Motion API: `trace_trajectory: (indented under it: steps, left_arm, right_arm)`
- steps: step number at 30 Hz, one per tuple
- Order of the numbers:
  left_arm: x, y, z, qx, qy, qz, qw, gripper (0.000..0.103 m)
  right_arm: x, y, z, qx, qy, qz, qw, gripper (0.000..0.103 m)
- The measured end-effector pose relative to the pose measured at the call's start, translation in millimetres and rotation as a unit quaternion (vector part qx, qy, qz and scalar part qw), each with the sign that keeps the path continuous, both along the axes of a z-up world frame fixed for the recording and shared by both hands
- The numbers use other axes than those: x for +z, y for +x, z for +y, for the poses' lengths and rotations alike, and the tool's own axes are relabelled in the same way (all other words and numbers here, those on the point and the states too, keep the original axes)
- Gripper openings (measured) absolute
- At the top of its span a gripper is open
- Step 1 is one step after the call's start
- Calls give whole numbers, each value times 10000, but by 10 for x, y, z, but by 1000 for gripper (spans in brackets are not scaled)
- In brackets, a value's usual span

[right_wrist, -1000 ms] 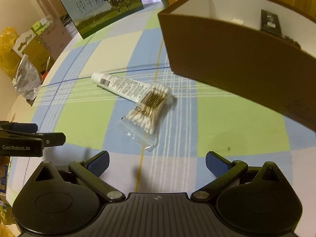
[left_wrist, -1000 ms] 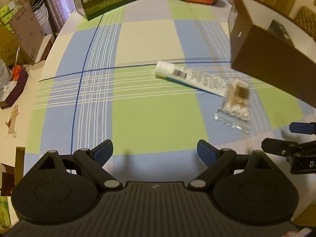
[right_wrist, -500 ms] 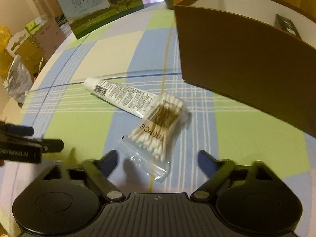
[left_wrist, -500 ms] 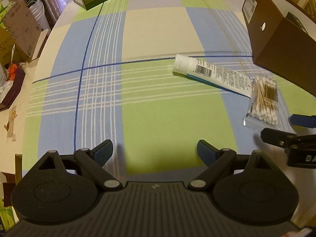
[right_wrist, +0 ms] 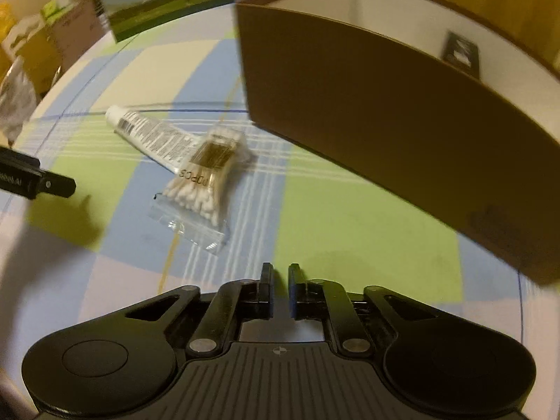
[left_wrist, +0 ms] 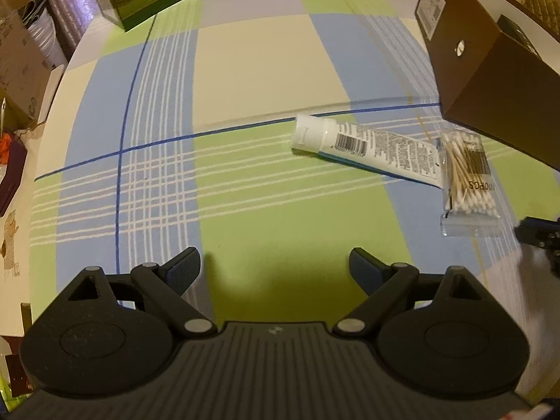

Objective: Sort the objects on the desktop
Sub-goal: 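Move both open tools toward the white lotion tube and cotton swab bag, then grasp the cotton swab bag with the right tool while the left grasps the white lotion tube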

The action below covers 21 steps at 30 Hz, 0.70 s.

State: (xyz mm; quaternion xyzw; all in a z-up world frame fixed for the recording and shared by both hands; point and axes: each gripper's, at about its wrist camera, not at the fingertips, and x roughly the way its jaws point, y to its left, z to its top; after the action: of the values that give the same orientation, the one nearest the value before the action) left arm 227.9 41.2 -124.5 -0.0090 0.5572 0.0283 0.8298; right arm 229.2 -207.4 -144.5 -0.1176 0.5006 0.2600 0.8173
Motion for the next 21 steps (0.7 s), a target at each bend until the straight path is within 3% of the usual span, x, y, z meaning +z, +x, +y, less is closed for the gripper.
trace_trajectory:
  steps: [2,3,8,13,15,16,21]
  left_arm:
    - [9,15,-2,-36,-1,-17,10000,90]
    - [12,26,-1,-42,-6,-26,10000,90]
    - [26,98,47,11,37,-74,10000,90]
    - [52,165,142,144,82,-132,9998,90]
    - [64,182,151,125,90,-155,9998,90]
    - [71,187,152,98,86,-167,9998,90]
    - [114,214,118,-144,55,-254,9996,90]
  right_arm:
    - [63,-12,35,-178,219,-204,9994,75]
    - [82,-29,71,-181,364,-300,9987,78]
    - [56,2,530,29,541,-309,9981,77]
    - [-56,124,786,-119,261,-504,9983,77]
    - [-100,159,760,-22,133,-432,9990,58]
    - [-109,172,721,42,165,-363,9992,43]
    - [-67,206,445,112,145,-168,9997,37]
